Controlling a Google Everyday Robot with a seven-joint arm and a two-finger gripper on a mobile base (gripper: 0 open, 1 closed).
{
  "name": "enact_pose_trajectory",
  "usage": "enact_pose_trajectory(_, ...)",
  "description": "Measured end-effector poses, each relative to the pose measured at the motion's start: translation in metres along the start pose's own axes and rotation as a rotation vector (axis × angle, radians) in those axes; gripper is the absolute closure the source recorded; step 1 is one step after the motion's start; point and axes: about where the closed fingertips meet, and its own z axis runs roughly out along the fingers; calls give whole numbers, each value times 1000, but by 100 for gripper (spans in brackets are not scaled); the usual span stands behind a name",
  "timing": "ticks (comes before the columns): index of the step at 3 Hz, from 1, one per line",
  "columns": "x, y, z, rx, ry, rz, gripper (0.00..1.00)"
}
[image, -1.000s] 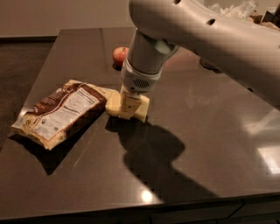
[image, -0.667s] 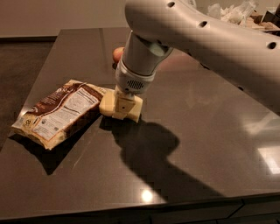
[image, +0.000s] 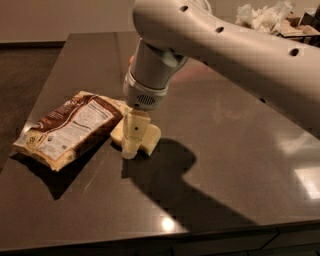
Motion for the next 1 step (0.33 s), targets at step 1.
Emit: enact_pose_trajectory(1, 0, 0, 0, 0, 0, 0, 0)
